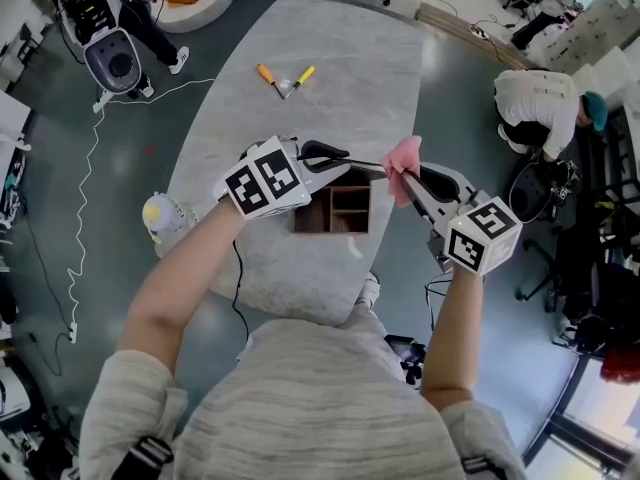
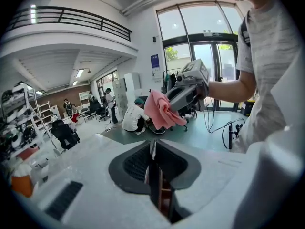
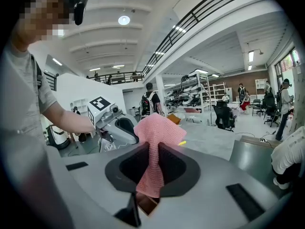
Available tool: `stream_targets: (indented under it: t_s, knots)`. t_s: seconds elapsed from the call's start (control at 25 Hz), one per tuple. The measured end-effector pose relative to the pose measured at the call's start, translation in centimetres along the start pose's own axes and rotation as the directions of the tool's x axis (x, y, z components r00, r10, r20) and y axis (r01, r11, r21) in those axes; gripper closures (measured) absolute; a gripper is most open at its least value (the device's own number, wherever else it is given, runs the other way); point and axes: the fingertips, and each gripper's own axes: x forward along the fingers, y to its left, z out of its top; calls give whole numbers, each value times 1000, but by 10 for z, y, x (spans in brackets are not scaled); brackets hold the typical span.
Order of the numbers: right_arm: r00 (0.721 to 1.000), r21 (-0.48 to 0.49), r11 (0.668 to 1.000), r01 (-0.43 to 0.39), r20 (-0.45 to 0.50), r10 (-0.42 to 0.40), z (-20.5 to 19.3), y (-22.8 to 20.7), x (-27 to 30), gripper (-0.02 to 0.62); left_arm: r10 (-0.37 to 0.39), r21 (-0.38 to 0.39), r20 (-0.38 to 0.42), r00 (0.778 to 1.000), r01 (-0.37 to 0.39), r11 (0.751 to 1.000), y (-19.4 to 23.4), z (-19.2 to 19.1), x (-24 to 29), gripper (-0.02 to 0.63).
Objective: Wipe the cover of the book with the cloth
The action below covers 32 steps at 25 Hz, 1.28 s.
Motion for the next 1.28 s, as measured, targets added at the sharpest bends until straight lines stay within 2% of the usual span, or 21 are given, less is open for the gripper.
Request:
stream_targets:
  t_s: [0.24, 0.4, 0.52, 0.6, 0.72, 0.88, 1.08, 1.16, 1.28]
  knots:
    - [1000, 5, 1000, 5, 0, -5, -2, 0, -3, 546, -7, 120, -143, 990, 24, 992, -1, -5, 6, 561]
    - [1000, 7, 1000, 2, -1, -2, -6, 1, -5, 546, -1, 173, -185, 983, 34, 984, -10, -6, 13, 563]
    - [999, -69, 997, -44, -24, 42, -13, 9, -5, 546, 2, 189, -201, 980, 37, 981, -14, -6, 12, 566]
    - [991, -161, 979, -127, -68, 117, -24, 24, -2, 546, 4, 172, -194, 981, 30, 985, -12, -6, 10, 566]
    - [956, -207, 939, -276, -163, 245, -52, 53, 8, 546, 16, 147, -184, 983, 12, 989, -6, -5, 7, 568]
    - [898, -190, 897, -399, -278, 340, -96, 79, 34, 546, 23, 126, -172, 985, -1, 992, -1, -3, 5, 568]
    - [839, -206, 860, -466, -411, 356, -151, 103, 76, 546, 30, 118, -157, 987, -11, 993, 1, -3, 2, 569]
    - [830, -216, 859, -465, -444, 338, -170, 107, 89, 546, 34, 118, -157, 987, -15, 993, 1, -4, 2, 569]
    - [825, -279, 851, -444, -499, 267, -192, 109, 104, 546, 34, 118, -152, 988, -16, 993, 2, -4, 0, 569]
